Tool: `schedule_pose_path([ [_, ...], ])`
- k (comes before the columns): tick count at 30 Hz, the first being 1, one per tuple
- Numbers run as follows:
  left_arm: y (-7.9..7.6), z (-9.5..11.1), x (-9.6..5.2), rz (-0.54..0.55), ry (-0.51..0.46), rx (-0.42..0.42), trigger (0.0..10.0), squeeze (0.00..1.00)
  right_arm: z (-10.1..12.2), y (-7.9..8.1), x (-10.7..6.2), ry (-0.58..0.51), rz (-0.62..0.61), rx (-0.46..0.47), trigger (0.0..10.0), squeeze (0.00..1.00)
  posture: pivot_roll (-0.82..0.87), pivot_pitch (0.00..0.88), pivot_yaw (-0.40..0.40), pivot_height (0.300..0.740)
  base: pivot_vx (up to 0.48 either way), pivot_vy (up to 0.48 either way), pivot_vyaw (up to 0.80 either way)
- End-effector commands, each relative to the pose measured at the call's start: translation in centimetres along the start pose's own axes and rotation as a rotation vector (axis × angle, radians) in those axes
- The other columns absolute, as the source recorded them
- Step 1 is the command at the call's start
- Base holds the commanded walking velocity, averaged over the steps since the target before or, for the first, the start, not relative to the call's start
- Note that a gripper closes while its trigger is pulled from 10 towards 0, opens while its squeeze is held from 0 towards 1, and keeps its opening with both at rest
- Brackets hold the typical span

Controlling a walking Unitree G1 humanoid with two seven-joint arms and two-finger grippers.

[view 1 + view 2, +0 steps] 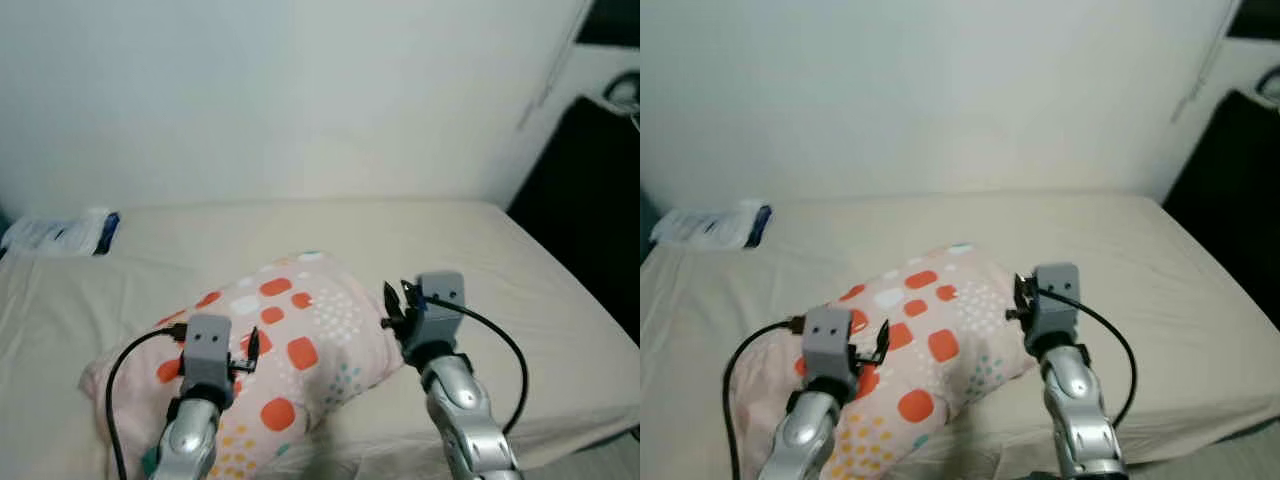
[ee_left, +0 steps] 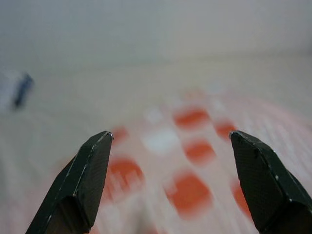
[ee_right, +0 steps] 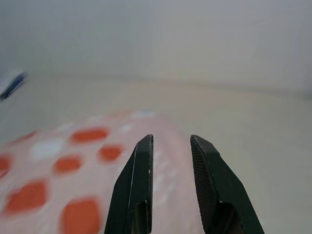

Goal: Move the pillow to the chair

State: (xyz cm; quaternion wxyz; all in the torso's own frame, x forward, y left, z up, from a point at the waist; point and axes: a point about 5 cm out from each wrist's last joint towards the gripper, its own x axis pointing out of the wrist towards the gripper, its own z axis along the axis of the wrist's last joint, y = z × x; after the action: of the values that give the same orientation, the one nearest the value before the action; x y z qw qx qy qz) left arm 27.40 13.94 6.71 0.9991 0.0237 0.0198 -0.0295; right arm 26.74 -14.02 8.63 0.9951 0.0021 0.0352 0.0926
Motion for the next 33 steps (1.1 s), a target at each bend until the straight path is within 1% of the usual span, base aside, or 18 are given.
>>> schedule_pose_path([
  [1, 0.6, -1.1, -0.4, 0.011, 0.035, 0.017, 10.0, 0.0, 1.9, 1.1, 0.5, -0.058, 0.053, 0.024, 10.0, 0.0, 0.07, 0.0, -0.09, 0.74, 0.0, 0.0, 0.0],
  [2, 0.9, -2.1, -1.5, 0.014, 0.067, 0.02, 10.0, 0.0, 2.8, 1.3, 1.3, -0.089, 0.054, 0.02, 10.0, 0.0, 0.05, 0.0, -0.08, 0.74, 0.0, 0.0, 0.0],
  [3, 0.9, -2.1, -1.5, 0.014, 0.067, 0.02, 10.0, 0.0, 2.8, 1.3, 1.3, -0.089, 0.054, 0.02, 10.0, 0.0, 0.05, 0.0, -0.08, 0.74, 0.0, 0.0, 0.0],
  [4, 1.0, -3.0, -2.9, 0.016, 0.096, 0.001, 10.0, 0.0, 3.2, 0.9, 2.3, -0.104, 0.034, 0.016, 10.0, 0.0, 0.07, 0.0, -0.085, 0.74, 0.0, 0.0, 0.0],
  [6, 0.8, -2.8, -3.0, 0.013, 0.089, -0.011, 10.0, 0.0, 2.7, 0.5, 2.6, -0.085, 0.015, 0.01, 10.0, 0.0, 0.07, 0.0, -0.089, 0.74, 0.0, 0.0, 0.0],
  [8, 0.2, -1.0, -0.9, 0.008, 0.028, -0.02, 10.0, 0.0, 0.8, -0.3, 1.7, -0.02, 0.018, -0.021, 10.0, 0.0, 0.11, 0.0, -0.124, 0.74, 0.0, 0.0, 0.0],
  [9, 0.2, -1.0, -0.9, 0.008, 0.028, -0.02, 10.0, 0.0, 0.8, -0.3, 1.7, -0.02, 0.018, -0.021, 10.0, 0.0, 0.11, 0.0, -0.124, 0.74, 0.0, 0.0, 0.0],
  [11, 0.1, 0.7, 1.1, 0.014, -0.014, -0.021, 10.0, 0.0, 0.6, 0.2, 1.0, -0.013, 0.057, -0.016, 10.0, 0.0, 0.09, 0.0, -0.121, 0.74, 0.0, 0.0, 0.0],
  [14, 0.7, 0.5, 0.9, 0.03, -0.009, -0.012, 10.0, 0.0, 2.2, 1.1, 1.5, -0.067, 0.084, -0.013, 10.0, 0.0, 0.08, 0.0, -0.108, 0.74, 0.0, 0.0, 0.0],
  [16, 1.5, -0.9, -1.0, 0.064, 0.02, -0.006, 10.0, 0.0, 3.4, 1.0, 2.6, -0.096, 0.062, -0.011, 10.0, 0.0, 0.07, 0.0, -0.1, 0.74, 0.0, 0.0, 0.0],
  [18, 1.6, -1.4, -1.9, 0.095, 0.037, -0.037, 10.0, 0.0, 2.8, -0.1, 3.1, -0.059, 0.022, -0.011, 10.0, 0.0, 0.09, 0.0, -0.105, 0.74, 0.0, 0.0, 0.0],
  [20, 1.4, -1.2, -1.5, 0.089, 0.029, -0.039, 10.0, 0.0, 2.1, -0.5, 2.9, -0.035, 0.019, -0.033, 10.0, 0.0, 0.11, 0.0, -0.113, 0.74, 0.0, 0.0, 0.0],
  [22, 0.8, -0.3, 0.0, 0.043, 0.01, -0.007, 10.0, 0.0, 0.9, -0.6, 2.0, 0.0, 0.036, -0.055, 10.0, 0.0, 0.11, 0.0, -0.114, 0.74, 0.0, 0.0, 0.0],
  [23, 1.0, -0.4, 0.1, 0.032, 0.015, 0.009, 10.0, 0.0, 1.3, 0.1, 1.8, -0.018, 0.064, -0.047, 10.0, 0.0, 0.08, 0.0, -0.1, 0.74, 0.0, 0.0, 0.0],
  [28, 1.5, -1.4, -0.8, 0.036, 0.042, 0.017, 10.0, 0.0, 2.8, 1.1, 2.2, -0.07, 0.082, -0.012, 10.0, 0.0, 0.07, 0.0, -0.088, 0.74, 0.0, 0.0, 0.0],
  [31, 0.7, -0.9, -0.7, 0.013, 0.03, -0.007, 10.0, 0.0, 2.5, 0.1, 3.2, -0.051, 0.04, -0.016, 10.0, 0.0, 0.08, 0.0, -0.097, 0.74, 0.0, 0.0, 0.0],
  [32, -0.2, 0.5, 1.1, -0.026, -0.009, -0.005, 10.0, 0.0, 1.2, -0.9, 2.9, 0.0, 0.032, -0.091, 10.0, 0.0, 0.09, 0.0, -0.105, 0.74, 0.0, 0.0, 0.0],
  [33, -0.2, 0.5, 1.1, -0.026, -0.009, -0.005, 10.0, 0.0, 1.2, -0.9, 2.9, 0.0, 0.032, -0.091, 10.0, 0.0, 0.09, 0.0, -0.105, 0.74, 0.0, 0.0, 0.0],
])
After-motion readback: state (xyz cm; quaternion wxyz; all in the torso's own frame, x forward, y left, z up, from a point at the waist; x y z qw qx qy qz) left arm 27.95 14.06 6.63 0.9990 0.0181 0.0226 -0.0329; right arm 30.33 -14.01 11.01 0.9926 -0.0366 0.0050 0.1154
